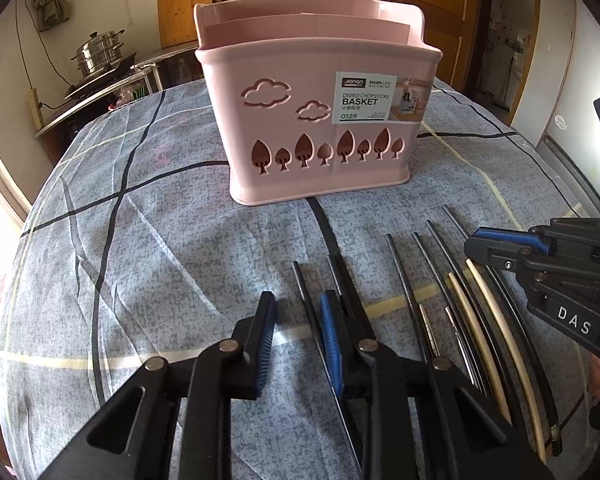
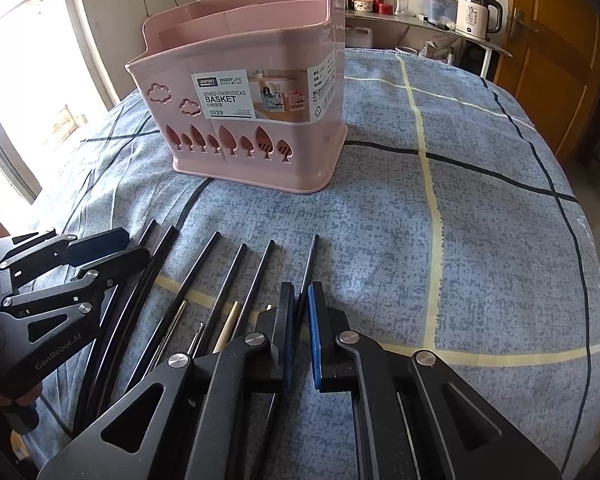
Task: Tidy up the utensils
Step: 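Lift the held black chopsticks with the right gripper over the pink basket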
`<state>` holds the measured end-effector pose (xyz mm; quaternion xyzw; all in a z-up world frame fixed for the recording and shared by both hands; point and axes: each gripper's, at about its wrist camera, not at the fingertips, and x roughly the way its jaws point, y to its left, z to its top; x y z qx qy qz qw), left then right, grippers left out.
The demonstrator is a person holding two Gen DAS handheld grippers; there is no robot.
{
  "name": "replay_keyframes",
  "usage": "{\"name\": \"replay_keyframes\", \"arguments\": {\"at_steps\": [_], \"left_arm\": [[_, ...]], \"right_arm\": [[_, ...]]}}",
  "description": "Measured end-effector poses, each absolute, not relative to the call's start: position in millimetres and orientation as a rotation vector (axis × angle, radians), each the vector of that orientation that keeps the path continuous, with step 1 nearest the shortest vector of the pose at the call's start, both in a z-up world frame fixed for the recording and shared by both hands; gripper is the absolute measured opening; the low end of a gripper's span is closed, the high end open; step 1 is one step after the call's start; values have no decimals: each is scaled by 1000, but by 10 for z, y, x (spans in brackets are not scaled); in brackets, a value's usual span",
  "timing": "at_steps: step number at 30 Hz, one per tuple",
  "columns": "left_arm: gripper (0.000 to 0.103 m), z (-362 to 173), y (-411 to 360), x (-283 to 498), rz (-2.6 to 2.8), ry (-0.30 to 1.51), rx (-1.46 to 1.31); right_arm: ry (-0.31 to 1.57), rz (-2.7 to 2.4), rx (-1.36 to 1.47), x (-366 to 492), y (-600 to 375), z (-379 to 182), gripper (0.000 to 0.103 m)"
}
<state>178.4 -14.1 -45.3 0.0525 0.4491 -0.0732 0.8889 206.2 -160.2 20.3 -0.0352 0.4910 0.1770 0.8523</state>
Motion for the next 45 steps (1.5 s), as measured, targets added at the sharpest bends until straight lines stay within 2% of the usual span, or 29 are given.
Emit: {"name": "replay_keyframes", "arguments": {"at_steps": [1,3,11,28,45], "left_arm": [[13,-449,-142,1788,-160,936,103],[9,-440,-131,1798,-167,945,89],[8,-248,-53,1738,-219,928,25],[5,1040,171,1260,-276,633,5],[5,1415,318,1227,-267,560,-16]], "right_arm": [[1034,373,-69,2063,-1610,206,6],[1029,378,-59,2056,-1631,228,6],[964,400,-32,1976,-1704,521,5],[698,419,18,1680,-1953,1536,5],[576,431,33,1530,-2058,1963,5]]}}
